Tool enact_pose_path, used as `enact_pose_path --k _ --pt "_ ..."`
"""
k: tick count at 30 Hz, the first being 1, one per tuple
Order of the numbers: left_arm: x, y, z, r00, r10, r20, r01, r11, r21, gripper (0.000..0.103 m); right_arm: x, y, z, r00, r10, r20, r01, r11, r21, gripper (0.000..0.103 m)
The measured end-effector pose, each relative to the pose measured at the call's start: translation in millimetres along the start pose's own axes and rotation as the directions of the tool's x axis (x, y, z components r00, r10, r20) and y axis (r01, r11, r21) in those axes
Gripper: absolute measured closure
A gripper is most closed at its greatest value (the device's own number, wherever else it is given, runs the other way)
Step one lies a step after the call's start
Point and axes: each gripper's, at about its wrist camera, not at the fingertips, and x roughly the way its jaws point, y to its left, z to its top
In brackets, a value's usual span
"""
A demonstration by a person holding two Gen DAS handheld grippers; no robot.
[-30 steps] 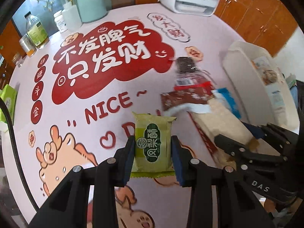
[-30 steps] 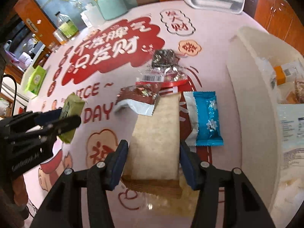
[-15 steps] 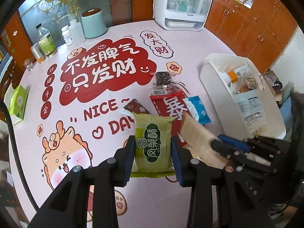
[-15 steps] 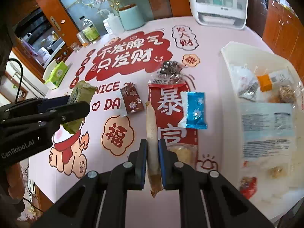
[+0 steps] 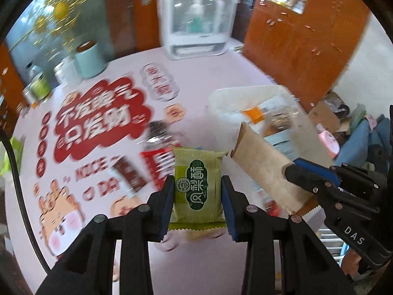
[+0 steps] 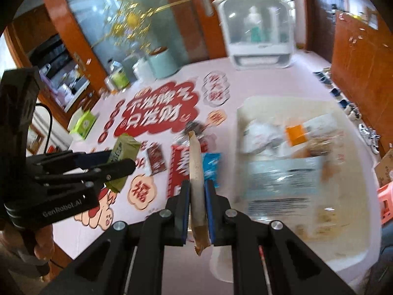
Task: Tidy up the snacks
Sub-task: 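Carry both snacks over the white tray and open both grippers, then withdraw both open grippers from the tray back to the snack pile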
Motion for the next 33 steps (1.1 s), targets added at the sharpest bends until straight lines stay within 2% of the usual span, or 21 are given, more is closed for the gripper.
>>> enact_pose_path --k 8,12,16,18,20,21,22,23,25,33 --pt "12.4 -87.0 28.5 0.995 -0.096 0.015 0.094 0.993 0.067 0.068 -63.3 -75.2 5.1 0.984 -0.131 0.123 0.123 0.99 0.069 0.091" --pt "20.4 -121.8 36.2 0.992 -0.124 0.011 0.123 0.989 0.084 0.068 -76.7 -104.7 2.9 0.976 -0.172 0.136 0.159 0.982 0.098 0.091" --pt "25.9 -140.1 36.7 0.993 -0.118 0.005 0.117 0.989 0.096 0.067 -79.4 -123.2 -0.4 0.975 -0.179 0.13 0.165 0.98 0.11 0.091" --pt "29.5 -144.9 35.7 0.995 -0.104 -0.004 0.104 0.99 0.096 0.06 -75.2 -129.0 -1.8 0.978 -0.174 0.115 0.16 0.979 0.122 0.091" --pt "32.9 -146.3 33.3 0.998 -0.069 -0.014 0.07 0.993 0.092 0.017 -68.1 -132.3 -3.5 0.982 -0.17 0.082 0.158 0.977 0.141 0.09" --pt "33.3 -145.5 31.3 0.999 -0.044 -0.008 0.045 0.995 0.084 0.012 -61.6 -135.2 -4.0 0.985 -0.165 0.051 0.156 0.977 0.147 0.089" --pt "32.3 -143.3 29.5 0.999 -0.035 -0.002 0.035 0.996 0.078 0.011 -59.6 -136.9 -6.4 0.986 -0.162 0.037 0.155 0.976 0.15 0.081" --pt "32.1 -141.0 27.9 1.0 -0.03 -0.003 0.03 0.997 0.074 0.011 -55.3 -138.5 -8.1 0.987 -0.159 0.021 0.154 0.975 0.158 0.069" --pt "34.2 -133.8 25.0 0.999 -0.02 -0.028 0.022 0.998 0.06 0.011 -51.6 -139.3 -12.5 0.989 -0.15 0.009 0.146 0.975 0.169 0.057" --pt "27.5 -99.4 8.0 0.999 0.015 -0.049 -0.016 0.999 -0.028 0.011 -41.9 -128.0 -14.3 0.994 -0.112 -0.021 0.113 0.981 0.156 0.056"
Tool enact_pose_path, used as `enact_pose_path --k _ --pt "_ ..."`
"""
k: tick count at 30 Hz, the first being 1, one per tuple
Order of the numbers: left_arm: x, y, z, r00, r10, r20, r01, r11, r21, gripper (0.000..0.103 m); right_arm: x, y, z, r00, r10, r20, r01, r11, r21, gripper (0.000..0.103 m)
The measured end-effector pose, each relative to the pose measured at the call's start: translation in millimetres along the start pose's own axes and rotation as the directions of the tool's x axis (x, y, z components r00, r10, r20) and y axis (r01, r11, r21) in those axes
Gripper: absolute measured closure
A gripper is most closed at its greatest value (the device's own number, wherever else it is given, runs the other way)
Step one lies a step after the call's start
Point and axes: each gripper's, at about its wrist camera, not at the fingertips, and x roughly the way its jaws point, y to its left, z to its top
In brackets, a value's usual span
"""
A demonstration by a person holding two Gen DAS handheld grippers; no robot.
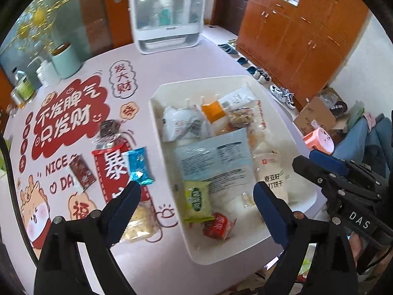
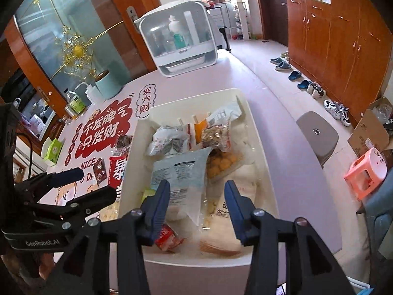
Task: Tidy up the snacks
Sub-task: 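Withdraw both open grippers from the tray back to the snack pile, then grasp the brown packet with left gripper while right gripper grasps clear bag of yellow puffs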
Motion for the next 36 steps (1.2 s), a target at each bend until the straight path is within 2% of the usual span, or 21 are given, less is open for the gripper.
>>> enact_pose_path --k 9,14,19,24,26,31,36 --pt "-23.8 26.4 -11.9 0.998 0.057 0.021 -0.057 0.998 -0.011 0.011 5.9 28.3 -3.1 0.999 0.018 -0.026 -0.019 1.0 -0.025 0.056" --pt "-51.6 55.7 -15.0 0.991 0.124 0.056 -0.124 0.992 -0.003 0.011 8.1 51.3 -4.7 0.999 0.035 -0.03 -0.037 0.999 -0.04 0.056" --pt "-95.5 103.8 -6.2 0.969 0.214 0.121 -0.214 0.977 -0.014 0.011 11.3 80.3 -6.0 0.998 0.055 -0.034 -0.057 0.997 -0.06 0.057" --pt "-133.2 148.9 3.7 0.947 0.27 0.174 -0.267 0.963 -0.037 0.011 12.7 109.2 -5.8 0.997 0.074 -0.033 -0.076 0.993 -0.092 0.057" --pt "-146.0 167.3 7.2 0.936 0.294 0.193 -0.293 0.956 -0.036 0.011 11.4 132.6 -5.1 0.996 0.081 -0.025 -0.083 0.989 -0.119 0.057" --pt "-154.4 195.5 15.8 0.923 0.322 0.208 -0.333 0.943 0.016 0.011 8.2 161.2 -4.8 0.998 0.069 -0.004 -0.069 0.986 -0.154 0.055" --pt "-129.4 213.2 26.0 0.925 0.324 0.199 -0.351 0.929 0.12 0.007 21.5 188.0 -10.0 0.999 0.047 -0.01 -0.048 0.986 -0.158 0.041"
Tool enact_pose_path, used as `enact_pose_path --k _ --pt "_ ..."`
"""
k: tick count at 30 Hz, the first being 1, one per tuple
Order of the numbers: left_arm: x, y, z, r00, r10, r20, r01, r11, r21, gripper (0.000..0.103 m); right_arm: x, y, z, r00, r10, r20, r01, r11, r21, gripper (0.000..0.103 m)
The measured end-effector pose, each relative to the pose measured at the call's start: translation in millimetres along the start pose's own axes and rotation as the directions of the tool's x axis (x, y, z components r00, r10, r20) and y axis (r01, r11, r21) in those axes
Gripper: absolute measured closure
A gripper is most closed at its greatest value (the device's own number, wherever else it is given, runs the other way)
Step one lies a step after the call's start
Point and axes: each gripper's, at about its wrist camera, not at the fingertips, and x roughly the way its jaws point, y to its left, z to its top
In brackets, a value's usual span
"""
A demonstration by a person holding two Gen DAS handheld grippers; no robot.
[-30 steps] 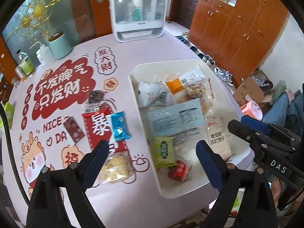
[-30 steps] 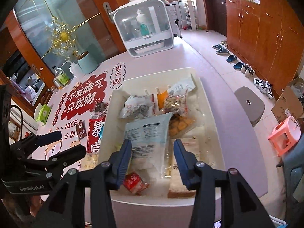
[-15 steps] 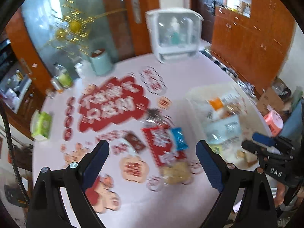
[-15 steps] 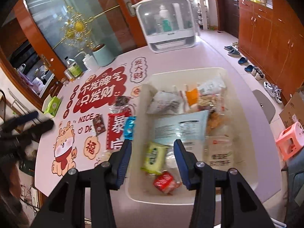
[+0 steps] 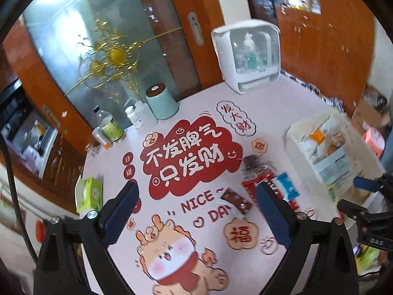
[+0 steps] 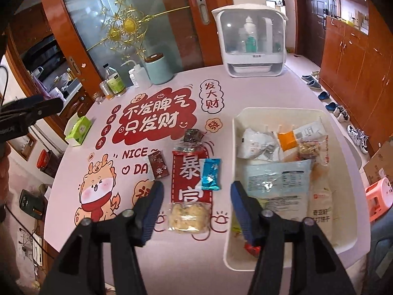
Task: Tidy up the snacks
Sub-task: 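Grasp the brown packet with left gripper while right gripper grasps clear bag of yellow puffs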
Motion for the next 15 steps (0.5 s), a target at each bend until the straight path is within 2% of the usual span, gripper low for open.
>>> enact_pose_path --k 2,5,12,15 --pt "26.9 0.4 -4.0 0.999 -0.03 -0.034 0.031 0.999 0.029 0.007 11.3 8.8 -3.8 1.0 -0.01 -0.015 0.01 1.0 0.001 0.033" --pt "68.5 -2.0 -13.0 0.99 -0.094 -0.1 0.098 0.995 0.034 0.007 33.0 22.8 -13.1 0.998 -0.029 -0.051 0.029 1.0 0.007 0.028" --pt "144.3 -18.5 -39.5 0.961 -0.186 -0.204 0.197 0.98 0.034 0.007 69.8 42.0 -33.7 0.993 -0.039 -0.108 0.041 0.999 0.025 0.025" --pt "171.1 -22.9 -48.2 0.945 -0.218 -0.245 0.229 0.973 0.014 0.007 94.5 51.3 -44.2 0.988 -0.072 -0.14 0.074 0.997 0.011 0.025"
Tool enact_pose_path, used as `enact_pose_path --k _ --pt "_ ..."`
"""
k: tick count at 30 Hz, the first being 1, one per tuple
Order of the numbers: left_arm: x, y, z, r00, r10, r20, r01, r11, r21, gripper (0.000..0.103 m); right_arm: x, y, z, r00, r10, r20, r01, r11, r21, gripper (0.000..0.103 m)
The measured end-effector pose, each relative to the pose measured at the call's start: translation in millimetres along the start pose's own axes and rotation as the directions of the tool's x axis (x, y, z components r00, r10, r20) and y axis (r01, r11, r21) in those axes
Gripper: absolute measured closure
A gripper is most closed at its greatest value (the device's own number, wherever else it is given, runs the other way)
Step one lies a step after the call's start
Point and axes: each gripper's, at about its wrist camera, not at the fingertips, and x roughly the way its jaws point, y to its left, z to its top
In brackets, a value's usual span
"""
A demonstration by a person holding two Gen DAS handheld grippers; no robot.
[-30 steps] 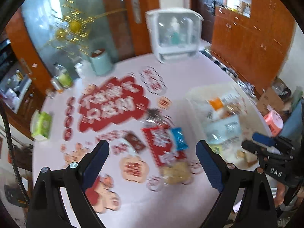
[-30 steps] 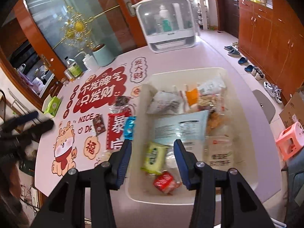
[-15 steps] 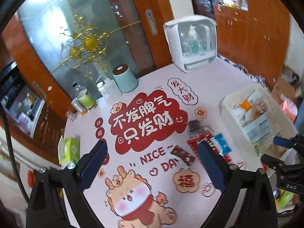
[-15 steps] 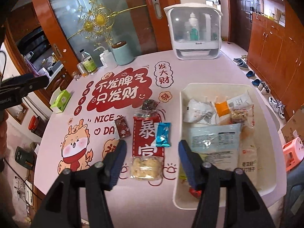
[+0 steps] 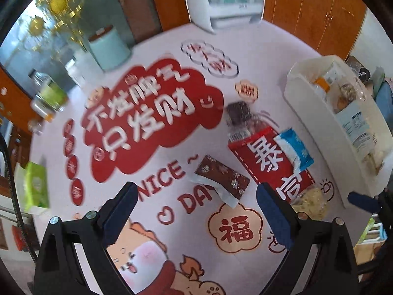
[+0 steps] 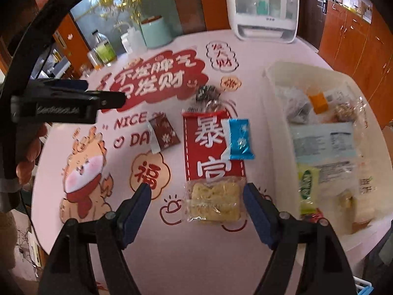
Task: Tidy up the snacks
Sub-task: 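Grasp the brown packet with left gripper while right gripper grasps clear bag of yellow puffs, then lift both held snacks and carry them toward the white tray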
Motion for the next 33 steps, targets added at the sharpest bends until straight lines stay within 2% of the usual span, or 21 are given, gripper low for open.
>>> enact_pose_path --k 7,10,14,21,23,24,26,27,28,29,31,33 --pt "56.0 7.9 1.8 0.994 -0.086 -0.072 0.076 0.989 -0.131 0.007 38.4 4.8 -9.9 0.994 -0.106 -0.024 0.106 0.994 0.004 0.025" --pt "72.4 8.6 2.7 0.991 -0.101 -0.088 0.083 0.978 -0.191 0.007 52.9 -1.3 -13.7 0.99 -0.131 -0.049 0.133 0.991 0.035 0.024" --pt "91.3 5.6 4.2 0.985 -0.131 -0.114 0.098 0.963 -0.253 0.007 66.9 -11.1 -17.3 0.987 -0.14 -0.083 0.146 0.987 0.07 0.023" --pt "115.9 -1.7 4.6 0.982 -0.108 -0.157 0.058 0.954 -0.295 0.008 76.9 -22.4 -19.7 0.992 -0.087 -0.095 0.098 0.988 0.12 0.019" --pt "121.5 -1.9 3.2 0.978 -0.126 -0.165 0.068 0.947 -0.315 0.019 77.2 -23.3 -20.6 0.993 -0.078 -0.092 0.089 0.988 0.125 0.019" --pt "120.9 -3.1 3.0 0.981 -0.11 -0.159 0.056 0.949 -0.311 0.023 77.2 -23.3 -20.6 0.993 -0.078 -0.092 0.089 0.988 0.125 0.019" --pt "117.8 -6.8 3.3 0.987 -0.074 -0.146 0.029 0.957 -0.287 0.043 77.2 -23.5 -21.8 0.993 -0.074 -0.089 0.085 0.989 0.125 0.019" --pt "116.7 -6.5 2.9 0.987 -0.075 -0.14 0.032 0.958 -0.284 0.049 77.8 -23.8 -21.6 0.994 -0.07 -0.088 0.081 0.989 0.125 0.019" --pt "114.7 -7.2 2.1 0.988 -0.084 -0.13 0.044 0.958 -0.284 0.067 78.8 -23.2 -21.9 0.994 -0.069 -0.09 0.079 0.99 0.117 0.019" --pt "112.1 -8.2 1.1 0.989 -0.092 -0.12 0.055 0.958 -0.281 0.072 78.8 -23.2 -21.9 0.994 -0.069 -0.09 0.079 0.99 0.117 0.023" --pt "109.7 -10.8 -2.6 0.985 -0.123 -0.125 0.085 0.958 -0.274 0.074 79.2 -20.4 -23.9 0.992 -0.088 -0.089 0.097 0.991 0.096 0.028" --pt "105.3 -12.6 -7.8 0.986 -0.122 -0.117 0.088 0.961 -0.262 0.076 77.4 -15.9 -25.5 0.991 -0.106 -0.08 0.112 0.991 0.071 0.033"
